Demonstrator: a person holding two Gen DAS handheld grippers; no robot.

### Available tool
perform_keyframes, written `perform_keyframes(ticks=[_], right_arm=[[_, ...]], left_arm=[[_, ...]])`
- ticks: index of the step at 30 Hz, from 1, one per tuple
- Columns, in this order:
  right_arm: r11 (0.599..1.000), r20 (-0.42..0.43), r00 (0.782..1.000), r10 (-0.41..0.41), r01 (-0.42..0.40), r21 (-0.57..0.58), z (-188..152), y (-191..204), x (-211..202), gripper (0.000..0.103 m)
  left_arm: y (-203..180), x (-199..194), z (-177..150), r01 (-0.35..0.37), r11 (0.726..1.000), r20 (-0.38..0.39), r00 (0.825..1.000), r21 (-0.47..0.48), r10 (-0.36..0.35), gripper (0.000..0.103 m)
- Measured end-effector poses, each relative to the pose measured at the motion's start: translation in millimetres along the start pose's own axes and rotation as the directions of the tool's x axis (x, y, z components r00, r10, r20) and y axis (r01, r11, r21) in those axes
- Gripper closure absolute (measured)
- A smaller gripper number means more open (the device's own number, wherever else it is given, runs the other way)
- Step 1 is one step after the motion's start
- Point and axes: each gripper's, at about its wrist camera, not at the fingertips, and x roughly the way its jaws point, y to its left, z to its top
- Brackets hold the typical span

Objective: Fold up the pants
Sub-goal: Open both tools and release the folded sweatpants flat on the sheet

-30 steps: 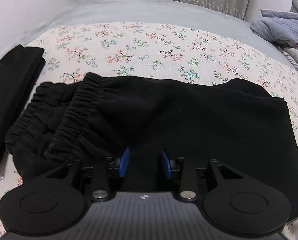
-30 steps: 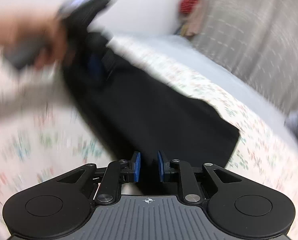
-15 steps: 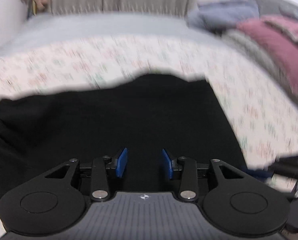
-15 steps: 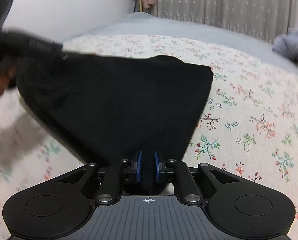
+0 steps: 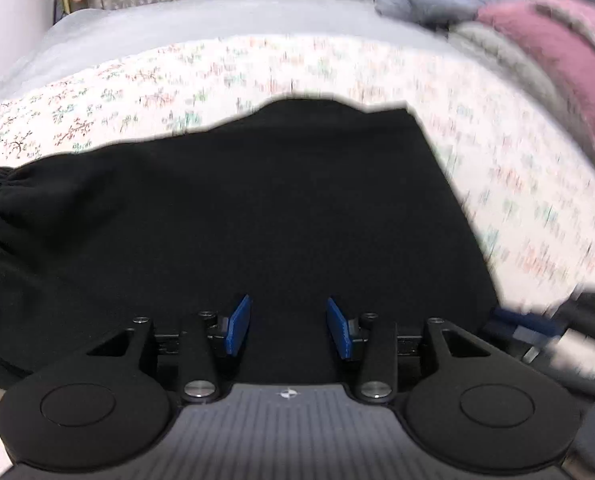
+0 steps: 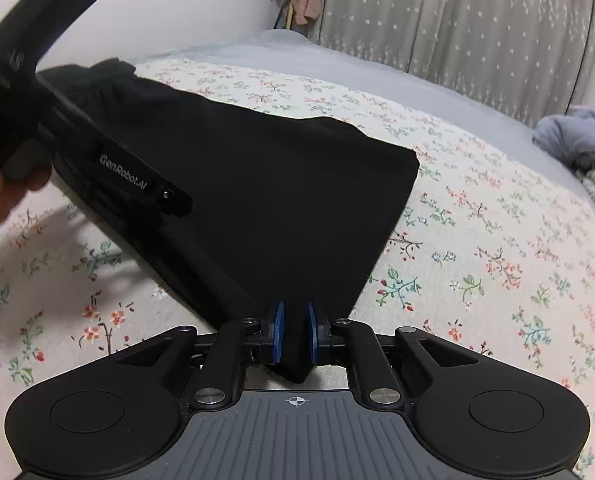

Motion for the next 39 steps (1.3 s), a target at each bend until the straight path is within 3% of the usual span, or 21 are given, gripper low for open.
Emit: perform_keyframes(ticks=[3,8,12,16,22,25,31,37,39], right_arm=[[1.0,0.001,1.0,0.008,-0.008,0.028,-1.1,-1.3,5.2,0.088],[0.998,0.01,1.0,0.017,-0.018,0.061,-2.6,-5.2,7.9,0.089],[0.997,0.021,0.999,0.027,-0.029,0.07,-3.6,-7.2,4.9,0.089],[0.993,0.024,0.998,0.051,-0.053,0.101,-4.8,-11.3,5.0,0.089],[0.989,0.022,0.997,0.071,-0.073,0.128,-4.2,-15.0,5.7,0.089],[0.988,0.02,0.997,0.079,-0.081,0.131,-4.1,-15.8,6.1,0.089],[0.988,0.018,0.996,0.086,-0.087,0.124,-1.9,-17.4,7.3,0.089],[0.983,0.021,0.994,0.106,-0.108,0.151,-0.2,-27.1,2.4,0.088],[0.977,0.037,0.992,0.119,-0.123,0.173,3.6,-32.2,-5.3,0.088]], left_arm=[[-9.2,-2.2,13.9,0.043,0.999,0.071,0.997,-0.02,-0.042,0.045],[-56.3,24.5,38.2,0.13,0.99,0.051,0.99,0.056,-0.133,0.045],[-97.2,70.6,63.1,0.122,0.976,-0.035,0.992,0.179,-0.118,0.046],[-112.1,104.9,91.0,0.16,0.974,-0.054,0.987,0.159,-0.153,0.045],[-136.8,128.2,116.7,0.119,0.978,-0.056,0.992,0.171,-0.111,0.035],[-144.0,130.7,114.6,0.102,0.977,-0.052,0.994,0.186,-0.094,0.031],[-130.0,93.1,95.5,0.058,0.988,0.014,0.998,0.14,-0.06,0.036],[-86.1,28.9,40.9,0.016,1.0,0.095,0.995,0.024,-0.018,0.036],[-75.4,17.2,16.6,0.024,1.0,0.086,0.996,-0.003,-0.023,0.036]])
